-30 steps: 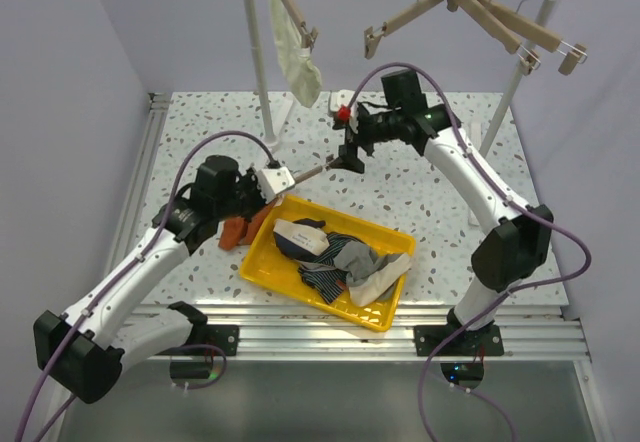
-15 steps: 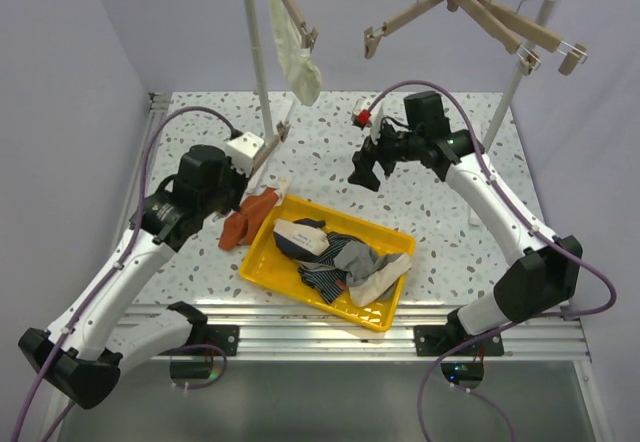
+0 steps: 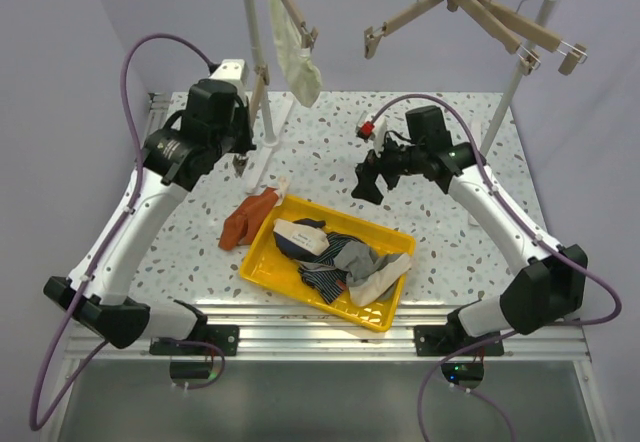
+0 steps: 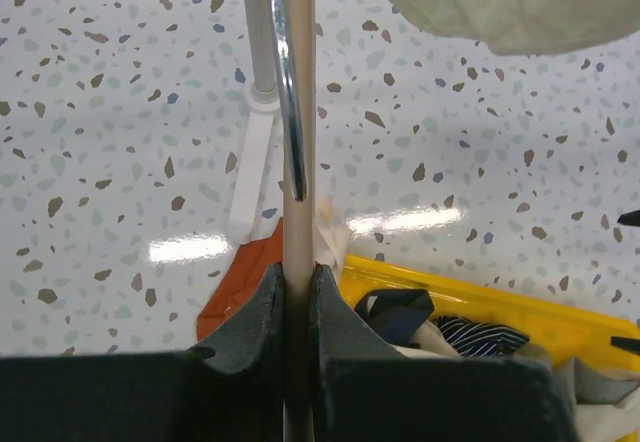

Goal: Remove the underwear clipped to the hanger
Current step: Place the hanger at the clothesline.

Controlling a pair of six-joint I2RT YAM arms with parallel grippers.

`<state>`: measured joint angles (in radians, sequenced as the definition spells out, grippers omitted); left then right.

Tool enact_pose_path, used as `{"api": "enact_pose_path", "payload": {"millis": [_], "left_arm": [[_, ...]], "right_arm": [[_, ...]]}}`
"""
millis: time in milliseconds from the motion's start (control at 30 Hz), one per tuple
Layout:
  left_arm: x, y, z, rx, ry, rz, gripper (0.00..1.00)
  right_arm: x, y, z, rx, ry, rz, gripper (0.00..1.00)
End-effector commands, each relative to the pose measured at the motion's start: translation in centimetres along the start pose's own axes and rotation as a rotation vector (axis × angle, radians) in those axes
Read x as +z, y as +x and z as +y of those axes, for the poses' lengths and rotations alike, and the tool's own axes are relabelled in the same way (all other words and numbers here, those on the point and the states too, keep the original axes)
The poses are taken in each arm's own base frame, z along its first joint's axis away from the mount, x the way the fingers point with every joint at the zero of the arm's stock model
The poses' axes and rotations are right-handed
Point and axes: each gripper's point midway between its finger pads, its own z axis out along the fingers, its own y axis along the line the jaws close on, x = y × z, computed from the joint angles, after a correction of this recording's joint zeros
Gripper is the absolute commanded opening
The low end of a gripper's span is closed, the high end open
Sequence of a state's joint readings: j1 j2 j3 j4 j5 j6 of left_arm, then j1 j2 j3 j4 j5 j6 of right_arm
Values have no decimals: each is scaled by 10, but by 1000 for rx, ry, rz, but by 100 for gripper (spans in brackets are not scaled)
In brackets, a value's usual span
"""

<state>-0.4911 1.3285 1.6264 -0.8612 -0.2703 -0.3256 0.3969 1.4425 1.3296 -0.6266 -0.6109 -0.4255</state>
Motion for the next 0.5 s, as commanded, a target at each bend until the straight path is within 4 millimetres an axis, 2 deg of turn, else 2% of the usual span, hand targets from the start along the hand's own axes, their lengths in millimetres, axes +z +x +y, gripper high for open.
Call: {"api": "enact_pose_path", "payload": {"millis": [0,67,133,167,233,267,300,333,367,400,467], "left_arm": [[-16,-43,-6,-138,3,-94,0],[-10,-50,-8,-153,-9,-96,0],[-13,-65,-10,-165,-4,-121,0],[-6,-65,-11,-165,-13,-110,0],[-8,-78,-13,-174,-15,-131,0],[1,-75,-12,-171,-35,-110,0],[-3,-86,-13,-179,-33,-131,0],[7,-85,-14,-178,-49,-117,0],[8,-87,-13,-181,-55,-114,0],[4,-97,-14,-197,-53,-138,0],[11,-104,-18,-204,-47,-146,0]], "right_arm": [[-12,-10,0,-9,32,-45,99],[-14,-8,1,-10,35,-45,99],[-16,-8,1,-11,39,-47,99],[-16,-8,1,-13,40,-49,99],[-18,-8,1,-12,40,-52,99],[-19,-9,1,-13,42,-54,99],[-20,-10,2,-18,42,-57,99],[-20,-10,2,-17,43,-59,99],[-22,-11,3,-20,44,-63,99],[-22,-11,3,-20,46,-64,99],[-24,-12,3,-21,50,-67,99]]}}
